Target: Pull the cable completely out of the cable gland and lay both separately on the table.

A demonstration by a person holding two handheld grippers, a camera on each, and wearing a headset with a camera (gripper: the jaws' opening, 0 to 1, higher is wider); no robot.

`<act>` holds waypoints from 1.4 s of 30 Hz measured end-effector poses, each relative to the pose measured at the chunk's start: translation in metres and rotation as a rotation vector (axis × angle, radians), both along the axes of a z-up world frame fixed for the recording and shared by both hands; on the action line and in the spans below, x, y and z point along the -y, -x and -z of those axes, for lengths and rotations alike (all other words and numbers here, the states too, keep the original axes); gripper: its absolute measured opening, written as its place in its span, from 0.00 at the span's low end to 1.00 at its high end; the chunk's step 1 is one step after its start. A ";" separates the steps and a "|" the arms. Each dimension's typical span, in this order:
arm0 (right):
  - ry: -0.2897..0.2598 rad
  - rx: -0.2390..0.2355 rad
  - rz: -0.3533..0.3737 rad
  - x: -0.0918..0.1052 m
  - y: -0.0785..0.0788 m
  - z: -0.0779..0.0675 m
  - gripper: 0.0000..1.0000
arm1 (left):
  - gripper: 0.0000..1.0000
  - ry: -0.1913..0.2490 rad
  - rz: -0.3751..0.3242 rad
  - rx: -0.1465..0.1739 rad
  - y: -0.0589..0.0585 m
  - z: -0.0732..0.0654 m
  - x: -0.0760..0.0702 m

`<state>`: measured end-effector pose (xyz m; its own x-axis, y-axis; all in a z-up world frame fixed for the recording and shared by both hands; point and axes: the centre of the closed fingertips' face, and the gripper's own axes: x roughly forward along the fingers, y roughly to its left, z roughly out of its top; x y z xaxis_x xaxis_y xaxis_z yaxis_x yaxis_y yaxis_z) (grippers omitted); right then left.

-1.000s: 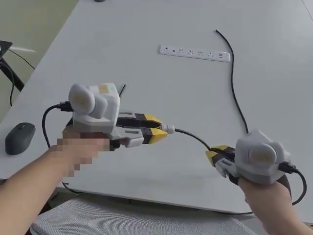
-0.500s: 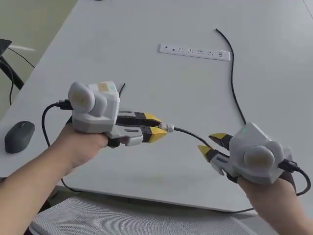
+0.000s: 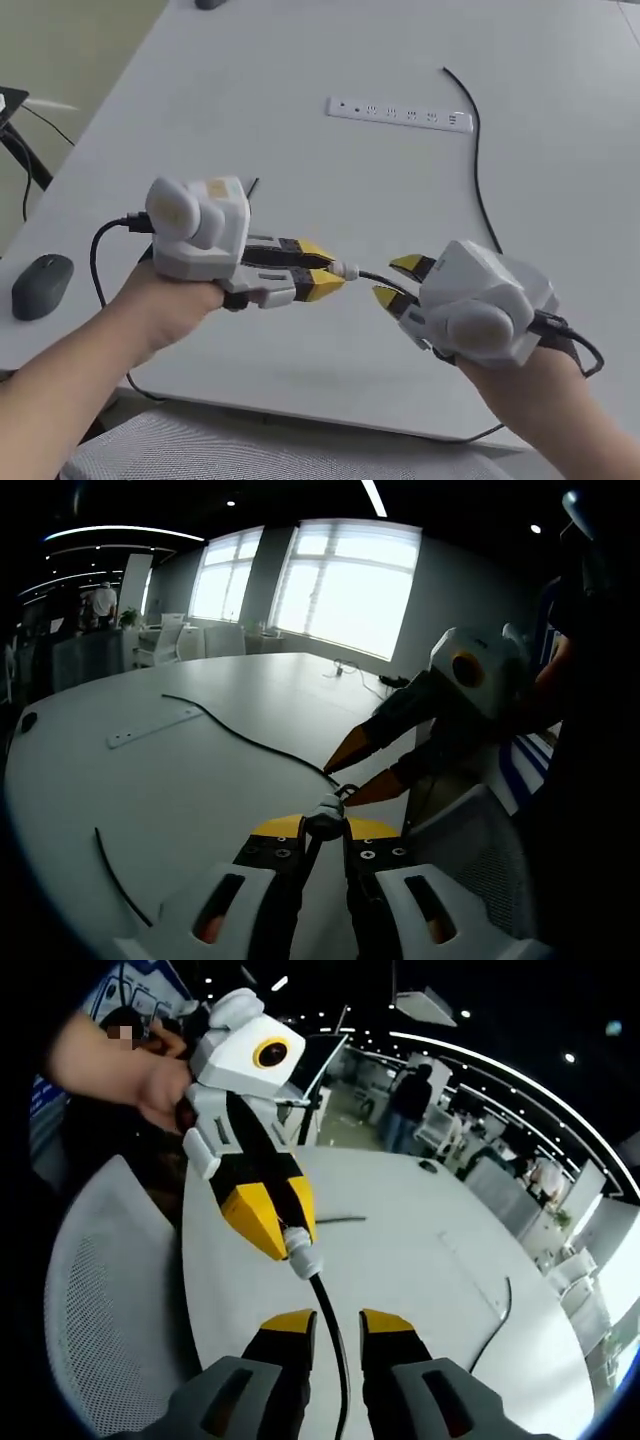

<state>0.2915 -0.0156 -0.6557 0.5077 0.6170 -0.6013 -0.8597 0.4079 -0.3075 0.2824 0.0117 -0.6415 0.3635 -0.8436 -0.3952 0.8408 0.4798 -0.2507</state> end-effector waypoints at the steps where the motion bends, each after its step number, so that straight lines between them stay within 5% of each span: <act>1: 0.004 -0.002 -0.010 -0.002 0.001 0.001 0.12 | 0.15 0.000 0.001 0.001 0.000 0.000 0.000; 15: 0.037 0.018 -0.058 -0.015 0.002 0.001 0.02 | 0.15 0.002 0.005 0.000 -0.001 0.000 0.002; 23: -0.022 -0.048 0.002 -0.012 -0.001 0.001 0.01 | 0.14 0.007 0.008 0.001 -0.002 0.000 0.002; 42: -0.062 -0.114 0.103 0.010 -0.004 0.015 0.00 | 0.14 -0.002 0.009 0.006 -0.002 0.001 0.005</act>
<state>0.2956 -0.0253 -0.6711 0.5008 0.6028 -0.6211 -0.8402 0.5109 -0.1816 0.2843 0.0068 -0.6425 0.3587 -0.8459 -0.3946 0.8465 0.4730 -0.2444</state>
